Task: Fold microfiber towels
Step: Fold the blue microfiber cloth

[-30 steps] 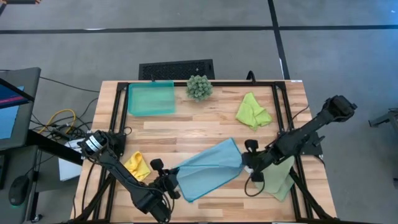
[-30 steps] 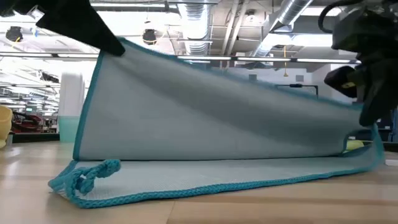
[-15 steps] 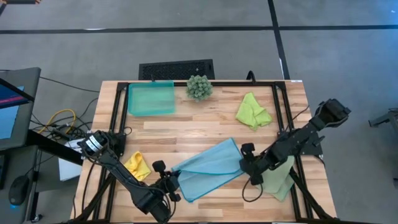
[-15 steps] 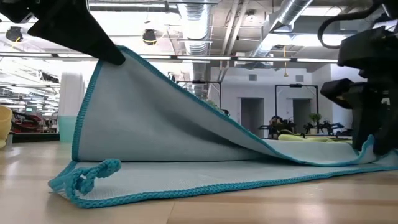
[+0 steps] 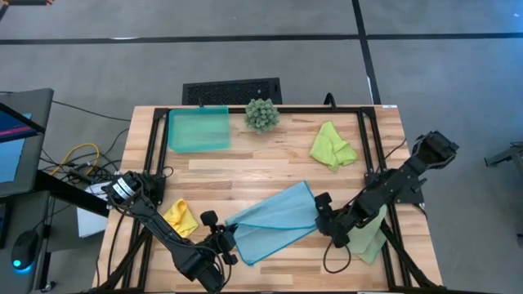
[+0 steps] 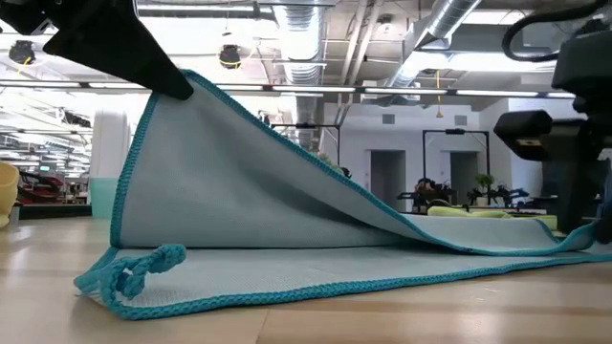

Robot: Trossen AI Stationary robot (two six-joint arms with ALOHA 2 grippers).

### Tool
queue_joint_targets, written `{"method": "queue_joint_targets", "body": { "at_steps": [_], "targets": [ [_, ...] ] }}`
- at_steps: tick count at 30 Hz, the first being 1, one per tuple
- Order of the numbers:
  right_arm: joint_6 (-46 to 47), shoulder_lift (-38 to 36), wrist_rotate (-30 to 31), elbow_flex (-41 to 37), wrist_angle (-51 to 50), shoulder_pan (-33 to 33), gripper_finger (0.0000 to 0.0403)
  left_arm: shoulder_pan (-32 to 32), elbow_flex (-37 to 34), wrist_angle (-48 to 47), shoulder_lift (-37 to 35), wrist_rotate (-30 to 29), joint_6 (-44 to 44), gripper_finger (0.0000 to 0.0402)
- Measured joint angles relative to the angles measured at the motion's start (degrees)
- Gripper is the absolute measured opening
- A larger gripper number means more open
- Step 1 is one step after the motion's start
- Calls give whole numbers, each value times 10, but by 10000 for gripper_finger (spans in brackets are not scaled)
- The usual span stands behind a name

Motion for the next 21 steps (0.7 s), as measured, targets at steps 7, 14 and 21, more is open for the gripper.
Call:
{"method": "queue_joint_targets", "body": {
  "at_steps": [7,14,21],
  "targets": [
    [-13,20,30,0,10,0,79,0,0,0,0,4,0,0],
    [10,-18,23,29,-21,0,10,0,0,5,0,25,11,0],
    [22,-14,-23,31,-29,-8,121,0,0,19,0,26,17,0]
  ]
}}
